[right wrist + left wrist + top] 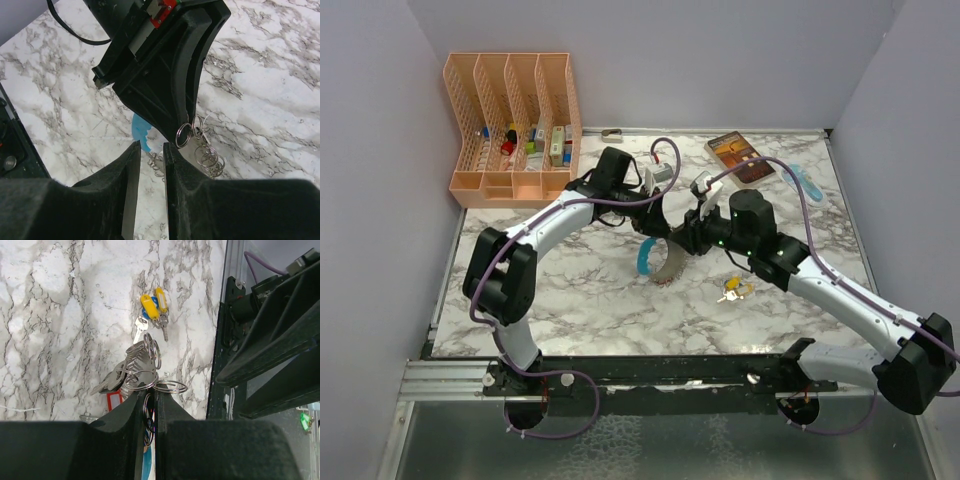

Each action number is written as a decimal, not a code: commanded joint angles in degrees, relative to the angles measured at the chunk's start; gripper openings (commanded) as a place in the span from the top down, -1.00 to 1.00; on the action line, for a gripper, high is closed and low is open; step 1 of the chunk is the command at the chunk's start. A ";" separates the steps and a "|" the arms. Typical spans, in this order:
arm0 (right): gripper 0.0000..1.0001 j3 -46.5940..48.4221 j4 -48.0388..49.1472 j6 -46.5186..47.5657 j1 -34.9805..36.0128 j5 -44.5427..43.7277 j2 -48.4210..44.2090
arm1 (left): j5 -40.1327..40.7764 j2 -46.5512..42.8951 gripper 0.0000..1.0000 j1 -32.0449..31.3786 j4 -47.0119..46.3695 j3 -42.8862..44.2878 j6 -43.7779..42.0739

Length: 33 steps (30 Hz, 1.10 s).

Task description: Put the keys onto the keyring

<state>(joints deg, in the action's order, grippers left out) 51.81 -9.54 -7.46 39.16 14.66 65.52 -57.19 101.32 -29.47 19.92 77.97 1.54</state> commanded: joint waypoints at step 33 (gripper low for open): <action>0.98 1.23 4.00 3.68 -0.16 -2.34 2.24 | -3.77 -6.77 1.00 0.03 -4.19 -3.39 3.09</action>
<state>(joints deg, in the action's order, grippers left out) 52.14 -7.18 -4.34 39.16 14.09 68.97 -58.06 97.03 -29.47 17.19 74.91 4.21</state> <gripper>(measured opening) 0.018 0.104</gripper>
